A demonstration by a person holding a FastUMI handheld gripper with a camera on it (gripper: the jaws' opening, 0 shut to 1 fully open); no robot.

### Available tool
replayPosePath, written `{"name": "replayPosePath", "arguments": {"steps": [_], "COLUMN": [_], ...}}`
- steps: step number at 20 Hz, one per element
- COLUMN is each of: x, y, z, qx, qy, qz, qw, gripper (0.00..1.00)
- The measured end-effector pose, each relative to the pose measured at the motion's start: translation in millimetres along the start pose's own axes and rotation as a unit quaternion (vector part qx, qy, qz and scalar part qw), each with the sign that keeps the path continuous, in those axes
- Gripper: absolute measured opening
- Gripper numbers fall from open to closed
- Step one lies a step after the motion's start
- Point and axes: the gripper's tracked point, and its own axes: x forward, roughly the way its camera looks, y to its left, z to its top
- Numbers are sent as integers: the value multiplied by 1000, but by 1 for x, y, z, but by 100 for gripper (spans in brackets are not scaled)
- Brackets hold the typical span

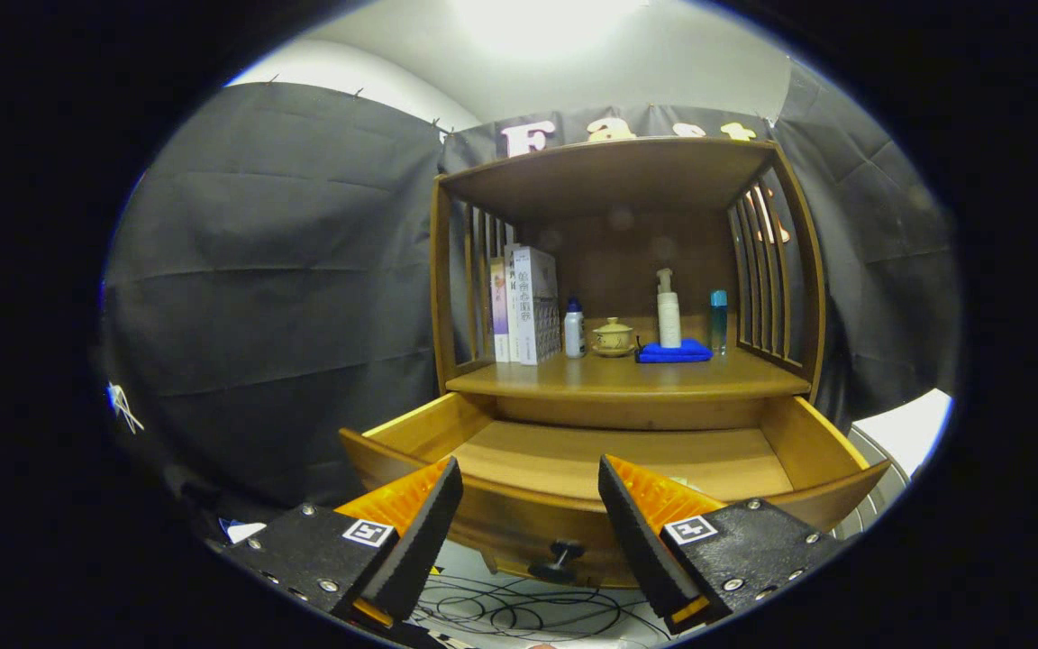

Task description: Pull open the drawer, take out the items inside it, and place them on the countertop above the cabinet.

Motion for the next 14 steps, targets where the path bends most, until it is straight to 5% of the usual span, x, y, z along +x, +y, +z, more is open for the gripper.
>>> {"name": "replayPosePath", "arguments": {"steps": [8, 14], "x": [73, 119], "y": [-27, -48], "z": [-11, -50], "qx": [22, 75], "qy": [121, 230], "qz": [4, -2], "qw": [992, 970], "gripper": [93, 94]}}
